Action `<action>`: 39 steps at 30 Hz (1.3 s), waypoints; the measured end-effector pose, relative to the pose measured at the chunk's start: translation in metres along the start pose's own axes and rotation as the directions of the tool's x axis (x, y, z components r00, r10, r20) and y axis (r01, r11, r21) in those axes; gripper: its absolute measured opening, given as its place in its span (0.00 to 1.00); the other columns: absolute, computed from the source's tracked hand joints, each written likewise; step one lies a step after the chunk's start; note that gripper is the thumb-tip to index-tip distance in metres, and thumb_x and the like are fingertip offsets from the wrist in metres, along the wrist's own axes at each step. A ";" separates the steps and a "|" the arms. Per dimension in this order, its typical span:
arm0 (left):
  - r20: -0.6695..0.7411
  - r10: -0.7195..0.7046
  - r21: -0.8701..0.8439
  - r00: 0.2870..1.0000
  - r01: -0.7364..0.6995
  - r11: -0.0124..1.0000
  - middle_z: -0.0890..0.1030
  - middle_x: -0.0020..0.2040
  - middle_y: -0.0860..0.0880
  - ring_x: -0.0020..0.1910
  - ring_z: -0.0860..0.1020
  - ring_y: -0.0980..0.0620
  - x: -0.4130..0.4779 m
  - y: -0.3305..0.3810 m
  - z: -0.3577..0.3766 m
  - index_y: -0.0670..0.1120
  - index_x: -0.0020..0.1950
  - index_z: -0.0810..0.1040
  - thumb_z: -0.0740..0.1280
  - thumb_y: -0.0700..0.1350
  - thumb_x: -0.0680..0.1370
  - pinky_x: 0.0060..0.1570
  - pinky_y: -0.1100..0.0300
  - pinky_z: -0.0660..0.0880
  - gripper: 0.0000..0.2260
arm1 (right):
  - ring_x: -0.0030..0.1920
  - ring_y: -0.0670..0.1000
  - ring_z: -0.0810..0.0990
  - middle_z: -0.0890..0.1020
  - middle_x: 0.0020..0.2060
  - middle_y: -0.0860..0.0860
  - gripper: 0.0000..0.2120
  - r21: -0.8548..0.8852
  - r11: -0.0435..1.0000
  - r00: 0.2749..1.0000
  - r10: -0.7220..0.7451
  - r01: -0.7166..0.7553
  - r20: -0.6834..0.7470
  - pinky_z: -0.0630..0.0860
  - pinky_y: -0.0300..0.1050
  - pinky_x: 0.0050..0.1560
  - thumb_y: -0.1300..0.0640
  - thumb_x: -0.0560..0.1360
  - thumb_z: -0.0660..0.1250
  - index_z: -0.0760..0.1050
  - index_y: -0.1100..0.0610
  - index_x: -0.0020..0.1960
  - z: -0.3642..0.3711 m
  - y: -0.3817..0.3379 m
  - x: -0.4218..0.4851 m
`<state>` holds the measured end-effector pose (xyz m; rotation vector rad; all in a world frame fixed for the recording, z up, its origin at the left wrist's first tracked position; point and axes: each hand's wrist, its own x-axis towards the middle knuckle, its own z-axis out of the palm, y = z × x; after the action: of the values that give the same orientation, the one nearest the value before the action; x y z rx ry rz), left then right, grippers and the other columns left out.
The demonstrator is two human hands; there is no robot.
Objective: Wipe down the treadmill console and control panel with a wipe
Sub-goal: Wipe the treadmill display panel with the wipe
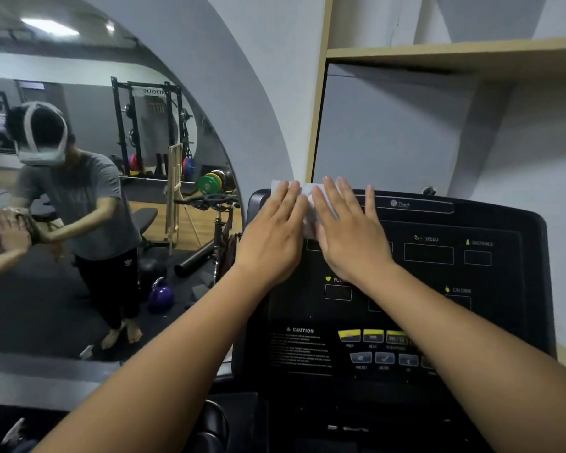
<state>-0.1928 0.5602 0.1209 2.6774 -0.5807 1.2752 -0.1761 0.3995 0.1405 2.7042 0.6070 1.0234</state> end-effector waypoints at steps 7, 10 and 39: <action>0.033 0.089 0.084 0.995 -0.092 0.992 0.61 0.77 0.39 0.77 0.55 0.43 -0.027 -0.002 0.007 0.41 0.76 0.63 0.54 0.42 0.79 0.75 0.48 0.52 0.24 | 0.78 0.54 0.43 0.48 0.79 0.55 0.27 0.002 1.000 1.000 0.001 -0.001 -0.024 0.44 0.68 0.73 0.47 0.82 0.47 0.48 0.54 0.78 0.010 -0.001 -0.025; 0.062 0.063 0.081 0.996 -0.068 0.994 0.65 0.75 0.40 0.76 0.59 0.43 -0.054 0.001 0.000 0.42 0.74 0.68 0.57 0.47 0.80 0.75 0.47 0.56 0.22 | 0.78 0.57 0.50 0.53 0.78 0.57 0.28 0.018 0.998 0.998 -0.053 0.054 -0.020 0.48 0.70 0.72 0.49 0.79 0.49 0.54 0.55 0.77 0.017 -0.015 -0.055; 0.105 -0.202 0.315 0.974 0.160 0.935 0.52 0.79 0.40 0.79 0.48 0.41 -0.014 0.019 0.006 0.43 0.79 0.54 0.47 0.53 0.82 0.72 0.32 0.46 0.27 | 0.77 0.55 0.36 0.41 0.78 0.55 0.29 0.041 0.996 0.997 -0.077 0.075 0.031 0.40 0.72 0.70 0.45 0.82 0.45 0.40 0.51 0.78 0.000 0.005 -0.012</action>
<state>-0.2039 0.5451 0.1050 3.0013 -0.1488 1.2256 -0.1828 0.3900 0.1353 2.7028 0.7258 0.9571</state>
